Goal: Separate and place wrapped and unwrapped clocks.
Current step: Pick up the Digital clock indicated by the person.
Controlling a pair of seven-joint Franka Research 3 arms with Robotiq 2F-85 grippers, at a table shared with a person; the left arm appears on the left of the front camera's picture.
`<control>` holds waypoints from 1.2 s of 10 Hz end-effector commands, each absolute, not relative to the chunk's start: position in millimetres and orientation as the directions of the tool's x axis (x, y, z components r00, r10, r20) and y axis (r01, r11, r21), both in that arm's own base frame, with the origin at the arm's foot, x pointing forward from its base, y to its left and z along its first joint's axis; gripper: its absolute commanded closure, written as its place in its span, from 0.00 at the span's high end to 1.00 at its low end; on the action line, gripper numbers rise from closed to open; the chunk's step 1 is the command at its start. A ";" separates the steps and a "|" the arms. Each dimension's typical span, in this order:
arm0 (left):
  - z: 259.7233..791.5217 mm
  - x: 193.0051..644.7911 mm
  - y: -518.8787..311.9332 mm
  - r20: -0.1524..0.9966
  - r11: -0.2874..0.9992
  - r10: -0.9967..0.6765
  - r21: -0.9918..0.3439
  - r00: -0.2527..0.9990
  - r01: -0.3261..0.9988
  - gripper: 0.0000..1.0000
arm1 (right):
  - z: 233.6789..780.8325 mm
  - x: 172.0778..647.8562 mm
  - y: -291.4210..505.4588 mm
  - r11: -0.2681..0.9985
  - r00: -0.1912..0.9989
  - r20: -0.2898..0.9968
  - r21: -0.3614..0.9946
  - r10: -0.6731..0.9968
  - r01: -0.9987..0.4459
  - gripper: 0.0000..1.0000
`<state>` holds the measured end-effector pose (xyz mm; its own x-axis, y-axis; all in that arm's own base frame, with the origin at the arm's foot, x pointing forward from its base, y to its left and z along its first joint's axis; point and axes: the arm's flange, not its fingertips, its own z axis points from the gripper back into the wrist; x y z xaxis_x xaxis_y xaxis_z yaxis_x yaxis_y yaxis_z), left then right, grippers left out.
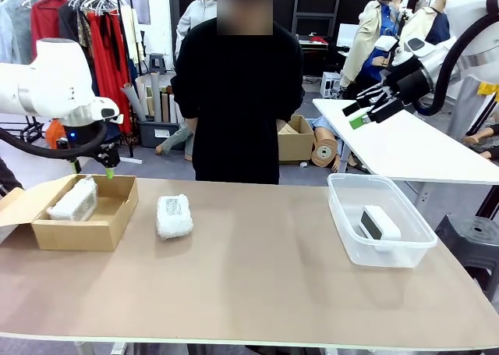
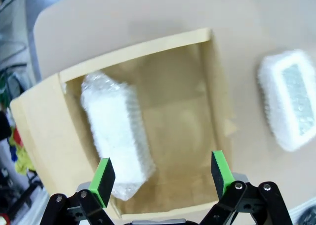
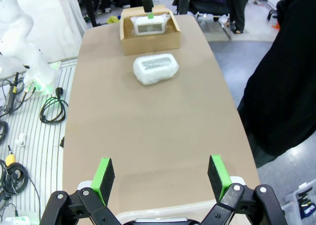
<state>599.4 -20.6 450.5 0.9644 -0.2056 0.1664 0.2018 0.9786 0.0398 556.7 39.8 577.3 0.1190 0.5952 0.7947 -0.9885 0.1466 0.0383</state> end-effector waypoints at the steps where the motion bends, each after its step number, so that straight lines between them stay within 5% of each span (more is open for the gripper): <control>1: 474.3 579.0 -18.8 0.215 0.948 -0.312 0.003 0.926 0.318 1.00 | 579.0 556.4 40.0 0.147 0.116 0.797 0.035 0.593 -0.989 1.00; 5: 530.5 556.3 -33.6 0.401 0.764 -0.573 -0.054 0.715 0.642 1.00 | 579.0 556.4 40.0 0.147 0.116 0.797 0.035 0.593 -0.989 1.00; 7: 554.7 558.6 -21.3 0.535 0.546 -0.679 -0.089 0.503 0.833 1.00 | 579.0 556.4 40.0 0.147 0.116 0.797 0.035 0.593 -0.989 1.00; 10: 573.0 558.9 -3.7 0.769 0.326 -0.598 -0.024 0.225 0.945 1.00 | 579.0 556.4 40.0 0.147 0.116 0.797 0.035 0.593 -0.989 1.00; 12: 578.1 560.4 11.4 0.801 0.204 -0.596 0.087 0.053 0.975 1.00 | 579.0 556.4 40.0 0.147 0.116 0.797 0.035 0.593 -0.989 1.00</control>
<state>554.5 -2.5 582.5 0.1127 -0.6081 0.7858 0.9561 0.2817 0.0809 556.7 39.8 577.3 0.1190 0.5952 0.7947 -0.9885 0.1465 0.0383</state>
